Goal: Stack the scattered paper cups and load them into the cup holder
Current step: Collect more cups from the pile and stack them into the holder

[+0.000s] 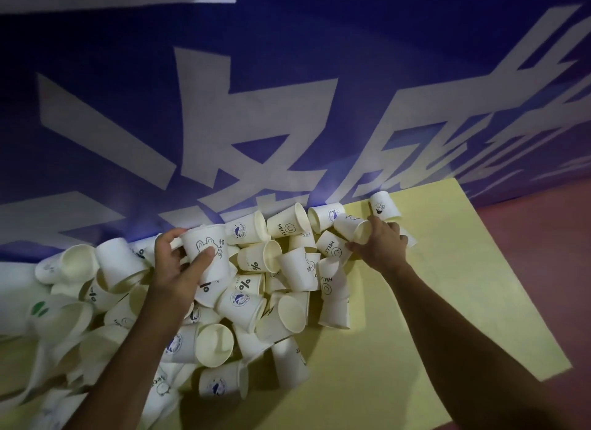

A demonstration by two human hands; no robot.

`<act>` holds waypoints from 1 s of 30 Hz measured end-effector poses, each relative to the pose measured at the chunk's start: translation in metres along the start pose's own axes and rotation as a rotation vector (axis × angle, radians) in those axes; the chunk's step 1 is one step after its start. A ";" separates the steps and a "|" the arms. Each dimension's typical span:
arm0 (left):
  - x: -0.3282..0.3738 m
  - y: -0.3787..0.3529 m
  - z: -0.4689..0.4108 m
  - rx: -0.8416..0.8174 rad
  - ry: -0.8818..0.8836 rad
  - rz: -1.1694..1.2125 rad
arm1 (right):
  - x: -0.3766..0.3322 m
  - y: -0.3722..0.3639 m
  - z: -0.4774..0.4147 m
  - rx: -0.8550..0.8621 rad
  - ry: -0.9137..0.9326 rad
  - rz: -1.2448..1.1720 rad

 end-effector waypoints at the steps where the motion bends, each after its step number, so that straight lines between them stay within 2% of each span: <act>1: 0.000 0.002 0.001 0.002 -0.012 0.006 | 0.001 0.000 0.000 0.030 0.015 -0.037; 7: 0.005 0.017 0.008 -0.067 -0.140 -0.142 | -0.008 0.012 0.036 0.180 0.126 -0.480; 12: 0.006 0.041 0.033 -0.195 -0.212 -0.258 | -0.044 0.024 0.098 0.236 0.207 -0.551; 17: 0.005 0.083 0.064 -0.202 -0.254 -0.278 | -0.097 0.014 0.167 0.264 0.279 -0.588; 22: -0.006 0.161 0.094 -0.168 -0.374 -0.352 | -0.174 -0.013 0.240 0.196 0.413 -0.615; 27: -0.020 0.276 0.132 -0.093 -0.467 -0.443 | -0.271 -0.067 0.312 0.135 0.510 -0.587; 30: -0.030 0.351 0.150 -0.064 -0.496 -0.516 | -0.330 -0.107 0.350 0.101 0.488 -0.631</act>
Point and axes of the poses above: each hand's wrist, its own z-axis away from the middle knuckle, its own y-axis out of the back of the hand, x = y × z, the point moved 1 cm from there along -z, towards the middle knuckle, and after that the axes turned 7 degrees about -x, right-handed, at the moved point
